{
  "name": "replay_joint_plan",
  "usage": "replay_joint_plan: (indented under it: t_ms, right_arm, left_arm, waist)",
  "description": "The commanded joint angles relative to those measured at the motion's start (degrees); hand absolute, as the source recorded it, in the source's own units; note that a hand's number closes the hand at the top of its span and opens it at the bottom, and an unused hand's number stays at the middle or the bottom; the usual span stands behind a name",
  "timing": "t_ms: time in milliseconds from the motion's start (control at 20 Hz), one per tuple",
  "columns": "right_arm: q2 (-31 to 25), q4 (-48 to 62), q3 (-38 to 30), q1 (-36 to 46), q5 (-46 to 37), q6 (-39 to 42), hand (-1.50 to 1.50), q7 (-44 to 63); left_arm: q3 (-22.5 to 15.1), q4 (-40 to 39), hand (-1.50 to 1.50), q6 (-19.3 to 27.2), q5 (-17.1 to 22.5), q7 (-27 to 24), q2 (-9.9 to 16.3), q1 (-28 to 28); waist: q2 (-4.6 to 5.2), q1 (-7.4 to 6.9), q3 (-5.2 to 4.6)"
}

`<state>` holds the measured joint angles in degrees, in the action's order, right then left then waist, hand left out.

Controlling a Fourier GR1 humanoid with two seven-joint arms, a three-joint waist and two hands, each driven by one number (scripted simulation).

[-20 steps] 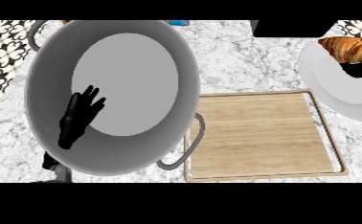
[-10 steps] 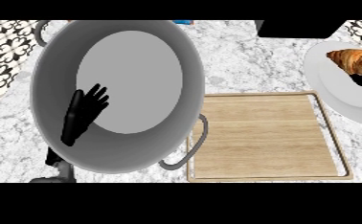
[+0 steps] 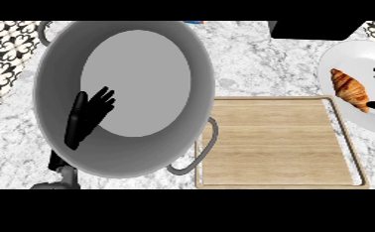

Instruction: Pick the croissant from the tray and place it in the plate

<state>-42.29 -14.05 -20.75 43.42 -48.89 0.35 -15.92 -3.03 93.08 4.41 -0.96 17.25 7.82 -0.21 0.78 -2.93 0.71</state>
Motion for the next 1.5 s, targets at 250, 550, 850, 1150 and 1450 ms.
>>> replay_joint_plan:
  t_ms: [250,550,850,1150,1450]
  right_arm:
    - [-2.7,2.3,-7.3,0.9,8.3,7.9,-1.50,-17.6]
    - [-2.2,4.7,-20.2,2.4,21.5,12.4,-1.50,-20.2]
    - [-6.7,6.7,-21.3,-2.1,23.1,22.5,-1.50,-22.8]
    - [-4.7,5.6,-21.7,-3.3,24.2,24.4,-1.50,-26.1]
    - [-4.5,4.8,-21.6,-5.4,24.6,24.1,-1.50,-28.3]
  left_arm:
    - [0.7,-2.0,0.00,1.8,-2.0,-2.6,-0.5,1.8]
    - [0.8,-2.3,0.00,1.6,-2.2,-2.3,-0.5,2.1]
    - [1.4,-4.6,0.00,2.5,-2.8,-1.4,-1.2,-2.0]
    - [0.1,-6.2,0.00,3.0,-4.5,-3.0,-2.8,-1.5]
    - [1.6,-3.6,0.00,1.2,-3.3,-1.5,-1.1,0.0]
  waist:
    - [0.21,1.06,-0.35]
    - [0.26,1.68,-0.38]
    - [0.78,1.28,-0.30]
    - [0.55,1.03,-0.36]
    - [0.56,0.42,-0.29]
